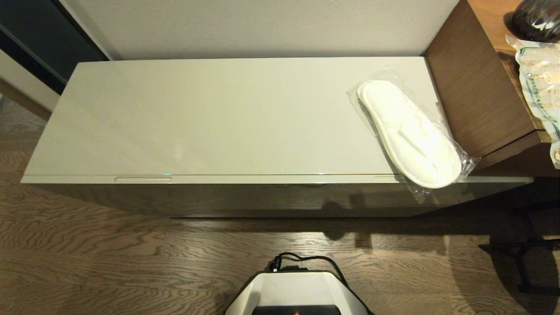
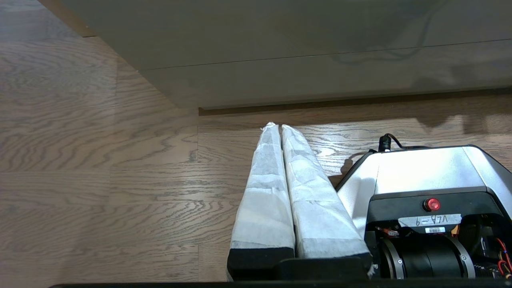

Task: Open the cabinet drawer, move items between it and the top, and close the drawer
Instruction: Open the drawer

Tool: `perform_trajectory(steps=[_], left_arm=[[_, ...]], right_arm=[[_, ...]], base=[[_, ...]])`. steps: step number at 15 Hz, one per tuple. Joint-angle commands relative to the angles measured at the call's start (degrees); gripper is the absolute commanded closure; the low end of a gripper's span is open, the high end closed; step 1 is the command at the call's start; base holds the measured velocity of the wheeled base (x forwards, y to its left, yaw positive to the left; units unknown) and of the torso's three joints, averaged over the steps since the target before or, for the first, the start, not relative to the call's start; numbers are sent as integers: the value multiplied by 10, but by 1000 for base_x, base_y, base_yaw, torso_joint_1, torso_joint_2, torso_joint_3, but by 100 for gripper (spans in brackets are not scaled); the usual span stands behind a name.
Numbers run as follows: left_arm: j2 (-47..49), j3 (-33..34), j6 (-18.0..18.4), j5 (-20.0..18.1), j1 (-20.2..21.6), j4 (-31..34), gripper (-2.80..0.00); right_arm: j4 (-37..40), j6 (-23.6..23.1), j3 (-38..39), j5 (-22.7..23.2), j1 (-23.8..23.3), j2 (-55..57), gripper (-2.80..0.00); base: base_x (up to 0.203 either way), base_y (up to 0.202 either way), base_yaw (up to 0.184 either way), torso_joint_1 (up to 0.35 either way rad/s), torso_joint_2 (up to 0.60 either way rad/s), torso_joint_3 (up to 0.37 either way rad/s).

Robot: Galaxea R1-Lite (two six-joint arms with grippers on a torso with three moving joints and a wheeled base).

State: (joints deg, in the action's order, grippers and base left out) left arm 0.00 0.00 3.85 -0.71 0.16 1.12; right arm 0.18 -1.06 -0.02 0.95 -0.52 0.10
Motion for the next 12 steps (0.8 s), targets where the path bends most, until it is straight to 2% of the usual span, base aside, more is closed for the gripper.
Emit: perform_trajectory(steps=[1,5,8,10,12], left_arm=[[1,0,0,0,0,0,0],[1,0,0,0,0,0,0],[1,0,0,-1,0,0,0],[1,0,0,1,0,0,0],[1,0,0,1,0,-1,0]], right_arm=[[0,-2,1,0,0,1,0],[-3,-4,1,-3,0,1,0],[20,-4,-8,-8,0,1,0],[71,-5,-25,-3,0,1,0],[71,-4,-25,-3,0,1,0]], base=[[0,0,0,0,0,0],[0,0,0,0,0,0],[0,0,0,0,0,0],[0,0,0,0,0,0],[0,0,0,0,0,0]])
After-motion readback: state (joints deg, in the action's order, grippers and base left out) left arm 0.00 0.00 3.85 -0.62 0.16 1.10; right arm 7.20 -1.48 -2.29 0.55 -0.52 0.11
